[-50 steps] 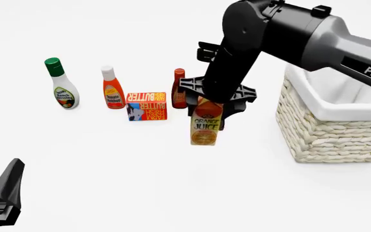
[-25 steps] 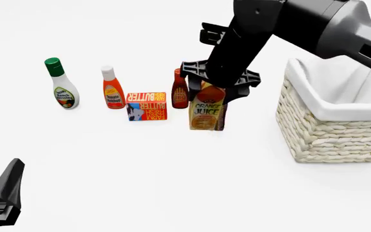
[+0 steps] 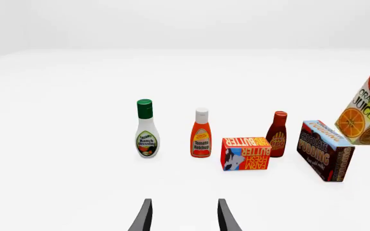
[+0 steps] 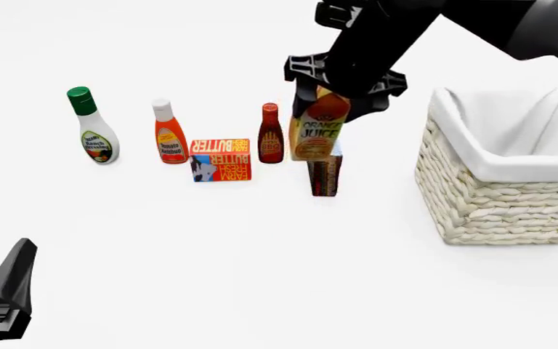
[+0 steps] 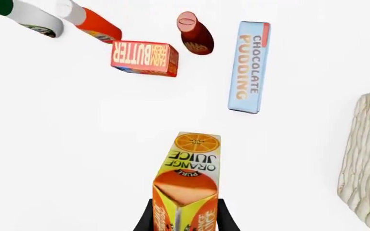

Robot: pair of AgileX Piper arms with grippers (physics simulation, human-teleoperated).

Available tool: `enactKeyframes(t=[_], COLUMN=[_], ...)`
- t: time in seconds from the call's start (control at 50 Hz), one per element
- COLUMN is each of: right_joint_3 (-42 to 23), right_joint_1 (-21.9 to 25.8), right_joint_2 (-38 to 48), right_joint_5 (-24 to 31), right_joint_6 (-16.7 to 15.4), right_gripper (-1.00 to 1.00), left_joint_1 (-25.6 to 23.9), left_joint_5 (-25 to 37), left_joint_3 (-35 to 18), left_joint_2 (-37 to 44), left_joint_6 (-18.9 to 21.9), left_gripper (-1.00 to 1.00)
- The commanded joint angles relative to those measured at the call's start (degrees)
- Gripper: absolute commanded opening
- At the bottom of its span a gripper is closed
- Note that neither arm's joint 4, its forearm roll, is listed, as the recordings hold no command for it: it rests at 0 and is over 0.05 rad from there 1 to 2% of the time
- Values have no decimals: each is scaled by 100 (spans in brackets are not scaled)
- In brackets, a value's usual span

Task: Pick the orange juice and place it in the basket.

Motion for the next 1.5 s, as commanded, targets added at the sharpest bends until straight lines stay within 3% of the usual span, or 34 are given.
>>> enactKeyframes(t=[0.02, 0.38, 1.5], right_joint_3=[-315, -549, -1064], right_joint_1=[-130, -364, -1867], right_joint_2=[-58, -150, -768], right_joint_5=[0, 0, 0], right_joint_6=[-144, -416, -1243], right_gripper=[-100, -100, -100], left_joint_1=[0, 1, 0], left_joint_5=[0, 0, 0], left_joint_3=[0, 0, 0], left_joint_2=[0, 0, 0], left_joint_6=[1, 0, 0], left_gripper=[100, 100, 100])
